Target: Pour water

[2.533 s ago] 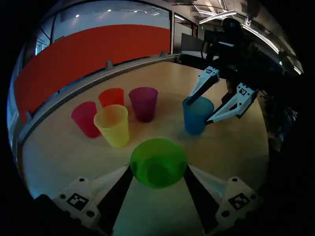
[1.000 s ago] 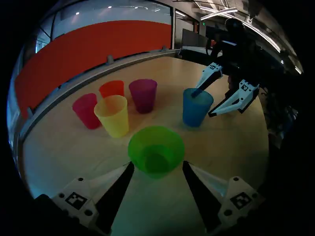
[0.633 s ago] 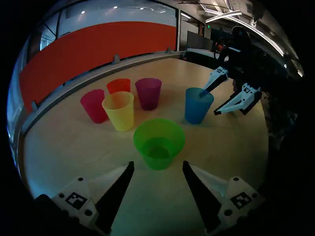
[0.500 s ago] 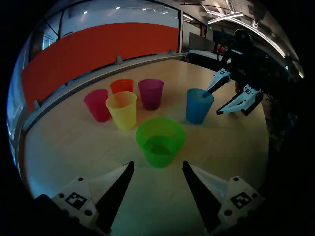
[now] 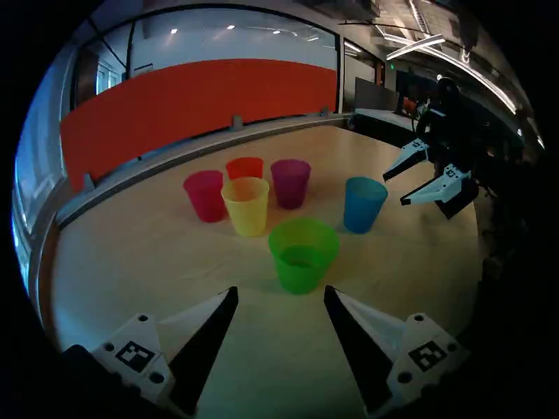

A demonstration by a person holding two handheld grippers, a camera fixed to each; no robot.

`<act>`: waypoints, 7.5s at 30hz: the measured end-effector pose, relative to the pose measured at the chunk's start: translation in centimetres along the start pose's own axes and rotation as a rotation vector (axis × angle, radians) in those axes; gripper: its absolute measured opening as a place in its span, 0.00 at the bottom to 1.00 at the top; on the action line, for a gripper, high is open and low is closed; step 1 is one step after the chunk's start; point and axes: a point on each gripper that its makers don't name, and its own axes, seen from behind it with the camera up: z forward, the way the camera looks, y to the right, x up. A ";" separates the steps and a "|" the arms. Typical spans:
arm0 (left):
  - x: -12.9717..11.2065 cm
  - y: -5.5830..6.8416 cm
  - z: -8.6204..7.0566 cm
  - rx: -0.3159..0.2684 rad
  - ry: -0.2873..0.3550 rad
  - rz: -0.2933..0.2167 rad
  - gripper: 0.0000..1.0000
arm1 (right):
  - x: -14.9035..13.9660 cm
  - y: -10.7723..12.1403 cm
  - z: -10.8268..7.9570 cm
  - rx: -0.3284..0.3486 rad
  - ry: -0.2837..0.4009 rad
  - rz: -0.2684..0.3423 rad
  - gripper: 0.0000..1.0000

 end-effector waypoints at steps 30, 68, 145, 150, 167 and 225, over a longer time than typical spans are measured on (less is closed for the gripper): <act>6.9 -6.2 -5.7 0.377 0.378 -0.098 0.91 | 5.1 7.7 -5.2 -0.442 0.251 0.084 0.99; 11.2 -9.9 -9.9 0.652 0.621 -0.182 0.91 | 8.5 13.7 -11.5 -0.813 0.588 0.307 0.99; 2.7 -11.8 -5.7 0.690 0.566 -0.214 0.91 | 8.4 13.6 -12.8 -0.888 0.527 0.295 0.99; 2.7 -11.7 -5.5 0.684 0.565 -0.215 0.91 | 8.3 13.5 -12.8 -0.888 0.525 0.295 0.99; 2.8 -11.7 -5.2 0.670 0.565 -0.212 0.91 | 7.9 13.9 -13.5 -0.891 0.534 0.289 0.99; 2.8 -11.7 -5.3 0.671 0.565 -0.212 0.91 | 3.8 13.7 -7.2 -0.815 0.554 0.279 0.99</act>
